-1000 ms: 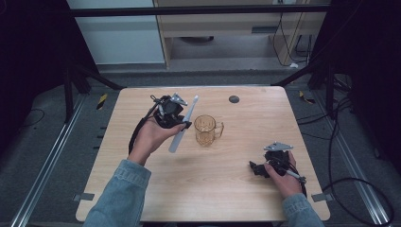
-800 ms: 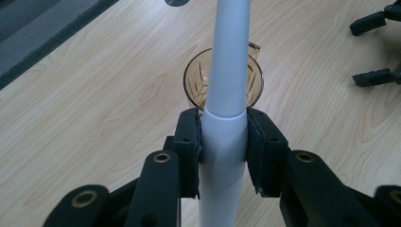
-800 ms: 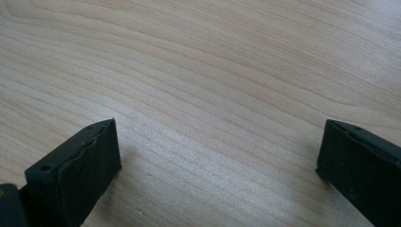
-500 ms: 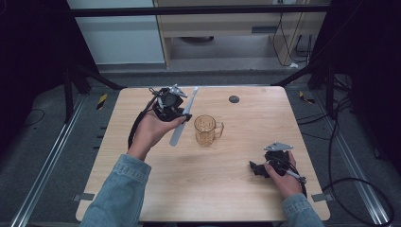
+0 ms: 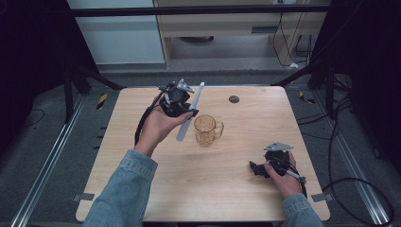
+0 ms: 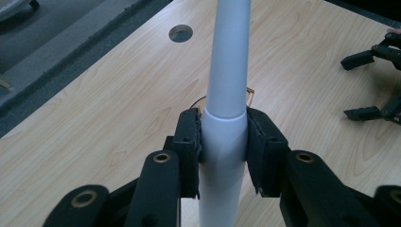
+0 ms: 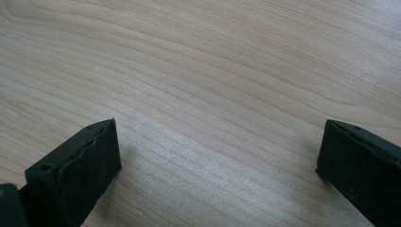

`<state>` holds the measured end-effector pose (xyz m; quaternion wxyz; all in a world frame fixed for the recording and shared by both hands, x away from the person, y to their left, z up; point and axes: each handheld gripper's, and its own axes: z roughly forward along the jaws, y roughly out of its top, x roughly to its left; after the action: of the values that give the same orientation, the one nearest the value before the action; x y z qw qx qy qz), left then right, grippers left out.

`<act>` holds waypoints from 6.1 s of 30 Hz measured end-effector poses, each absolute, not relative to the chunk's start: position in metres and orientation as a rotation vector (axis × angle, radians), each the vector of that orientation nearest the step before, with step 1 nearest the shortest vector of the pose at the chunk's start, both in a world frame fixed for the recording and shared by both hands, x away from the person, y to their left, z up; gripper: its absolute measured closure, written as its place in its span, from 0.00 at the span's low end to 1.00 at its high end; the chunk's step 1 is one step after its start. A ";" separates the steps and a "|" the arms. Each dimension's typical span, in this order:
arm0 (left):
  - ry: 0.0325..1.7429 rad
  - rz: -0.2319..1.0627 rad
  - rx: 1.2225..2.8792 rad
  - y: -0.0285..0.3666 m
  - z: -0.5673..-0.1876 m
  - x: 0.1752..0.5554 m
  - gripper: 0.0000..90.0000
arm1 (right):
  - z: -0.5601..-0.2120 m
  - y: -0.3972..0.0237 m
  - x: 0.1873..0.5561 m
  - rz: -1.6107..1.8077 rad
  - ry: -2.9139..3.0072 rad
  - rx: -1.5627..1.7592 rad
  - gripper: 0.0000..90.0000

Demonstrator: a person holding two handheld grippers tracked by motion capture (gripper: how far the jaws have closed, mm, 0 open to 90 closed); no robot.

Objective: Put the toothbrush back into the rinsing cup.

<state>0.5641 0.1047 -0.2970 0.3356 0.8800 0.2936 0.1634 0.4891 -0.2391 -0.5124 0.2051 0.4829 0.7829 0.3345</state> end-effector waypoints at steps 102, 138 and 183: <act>0.730 0.557 2.001 0.064 -0.312 0.589 0.75 | -0.513 -0.239 0.491 0.926 2.184 1.340 0.00; 0.730 0.546 2.004 0.063 -0.340 0.588 0.75 | -0.513 -0.239 0.491 0.928 2.184 1.340 0.00; 0.794 0.496 2.043 0.068 -0.383 0.598 0.75 | -0.513 -0.239 0.491 0.927 2.182 1.339 0.00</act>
<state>0.5979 0.0679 -0.3827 0.4325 0.8196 0.3187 0.1991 0.4911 -0.2394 -0.5127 0.2077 0.4809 0.7840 0.3330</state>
